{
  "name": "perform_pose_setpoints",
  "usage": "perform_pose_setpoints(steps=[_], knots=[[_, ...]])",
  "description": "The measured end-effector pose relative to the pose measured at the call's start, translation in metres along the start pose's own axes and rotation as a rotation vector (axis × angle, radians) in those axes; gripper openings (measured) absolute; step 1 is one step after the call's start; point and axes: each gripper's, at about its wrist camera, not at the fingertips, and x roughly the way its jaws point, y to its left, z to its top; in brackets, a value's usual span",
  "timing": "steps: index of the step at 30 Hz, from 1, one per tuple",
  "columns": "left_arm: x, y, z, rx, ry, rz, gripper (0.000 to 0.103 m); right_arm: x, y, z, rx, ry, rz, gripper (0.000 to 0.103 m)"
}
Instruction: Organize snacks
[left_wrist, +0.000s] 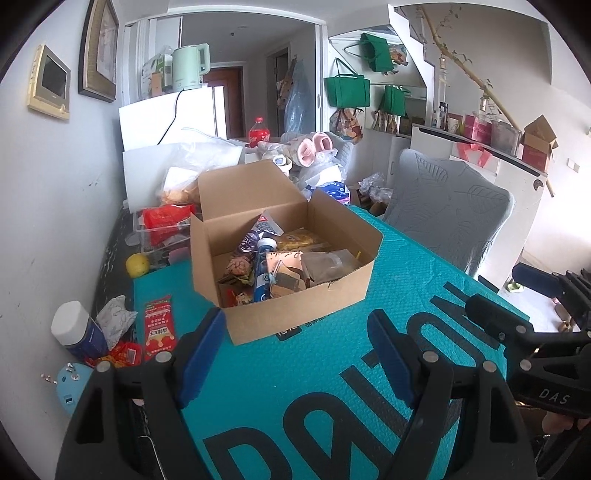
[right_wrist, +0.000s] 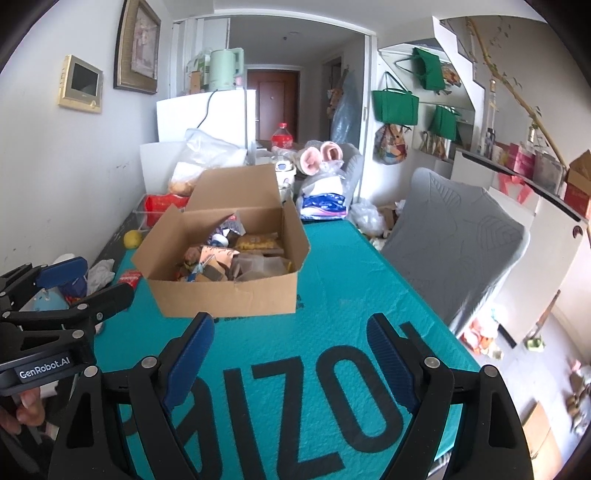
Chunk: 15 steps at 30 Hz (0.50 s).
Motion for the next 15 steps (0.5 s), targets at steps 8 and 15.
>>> perform_pose_setpoints(steps=[8, 15], knots=[[0.0006, -0.0001, 0.0018, 0.005, 0.009, 0.009, 0.079, -0.0008, 0.0019, -0.0003, -0.004, 0.002, 0.003, 0.085], [0.0021, -0.0001, 0.0020, 0.015, 0.016, 0.013, 0.079, 0.0015, 0.0014, 0.0004, -0.001, 0.006, 0.002, 0.085]])
